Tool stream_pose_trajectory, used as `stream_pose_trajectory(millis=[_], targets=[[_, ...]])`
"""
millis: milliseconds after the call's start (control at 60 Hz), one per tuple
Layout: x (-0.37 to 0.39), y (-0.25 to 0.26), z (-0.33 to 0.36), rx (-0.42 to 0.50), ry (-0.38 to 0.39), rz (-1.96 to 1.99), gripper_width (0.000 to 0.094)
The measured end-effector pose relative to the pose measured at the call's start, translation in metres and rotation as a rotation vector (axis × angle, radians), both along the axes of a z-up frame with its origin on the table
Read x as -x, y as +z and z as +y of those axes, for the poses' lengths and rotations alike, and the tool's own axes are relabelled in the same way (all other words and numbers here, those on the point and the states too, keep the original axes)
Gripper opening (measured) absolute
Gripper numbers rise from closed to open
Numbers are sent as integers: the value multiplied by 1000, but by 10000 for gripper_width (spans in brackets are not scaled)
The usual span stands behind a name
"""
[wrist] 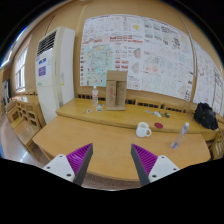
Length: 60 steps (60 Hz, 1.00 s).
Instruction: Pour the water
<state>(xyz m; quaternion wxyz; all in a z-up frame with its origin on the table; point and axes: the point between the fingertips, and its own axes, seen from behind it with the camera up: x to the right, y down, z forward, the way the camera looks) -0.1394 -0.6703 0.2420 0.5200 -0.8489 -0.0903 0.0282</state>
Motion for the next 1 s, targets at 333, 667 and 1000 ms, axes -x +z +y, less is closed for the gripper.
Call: stream_pose_trajectory(millis=[333,667,1000], targets=[[-70,-68,14,104,-94,1,783],[-289,-182,100,89,-296,-60,783],[-447,-211,255,-45,-350,-42,783]])
